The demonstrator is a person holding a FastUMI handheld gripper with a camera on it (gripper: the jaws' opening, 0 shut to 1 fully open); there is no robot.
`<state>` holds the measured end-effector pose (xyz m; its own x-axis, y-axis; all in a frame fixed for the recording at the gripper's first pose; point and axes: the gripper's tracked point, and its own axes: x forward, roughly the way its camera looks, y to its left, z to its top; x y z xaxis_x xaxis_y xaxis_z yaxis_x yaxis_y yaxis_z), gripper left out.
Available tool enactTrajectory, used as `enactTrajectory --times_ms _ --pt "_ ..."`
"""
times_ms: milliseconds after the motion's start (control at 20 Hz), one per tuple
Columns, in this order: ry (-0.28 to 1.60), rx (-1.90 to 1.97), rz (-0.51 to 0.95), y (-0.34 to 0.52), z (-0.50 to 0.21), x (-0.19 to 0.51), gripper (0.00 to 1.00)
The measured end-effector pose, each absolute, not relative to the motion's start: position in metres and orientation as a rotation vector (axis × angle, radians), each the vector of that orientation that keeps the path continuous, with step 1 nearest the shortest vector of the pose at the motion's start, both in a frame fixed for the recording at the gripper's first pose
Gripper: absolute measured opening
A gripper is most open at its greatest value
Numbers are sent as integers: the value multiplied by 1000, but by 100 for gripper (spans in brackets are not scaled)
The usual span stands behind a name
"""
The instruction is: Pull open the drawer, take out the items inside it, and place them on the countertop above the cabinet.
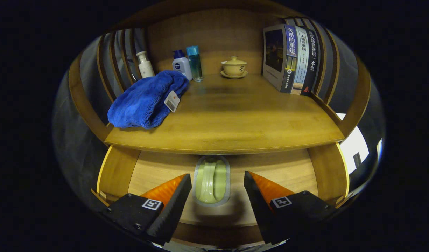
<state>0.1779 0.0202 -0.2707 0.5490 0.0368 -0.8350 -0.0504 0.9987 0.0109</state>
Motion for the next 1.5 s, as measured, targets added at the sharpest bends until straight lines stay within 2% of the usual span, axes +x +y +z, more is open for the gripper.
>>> enactTrajectory --times_ms 250,400,700,850,950,1050,1100,1200,1500 --pt "1033 -29 56 22 -282 175 91" --pt "1077 -62 71 29 -293 172 91" --pt "1178 -130 90 42 -323 175 85" --pt "1215 -118 81 43 -338 175 74" --pt "1179 -110 71 40 -335 182 61" --pt "1198 -104 73 38 -335 178 31" --pt "1184 -105 77 38 -334 180 31" --pt "1185 -115 91 39 -334 176 26" --pt "1127 -147 162 48 -311 167 26"
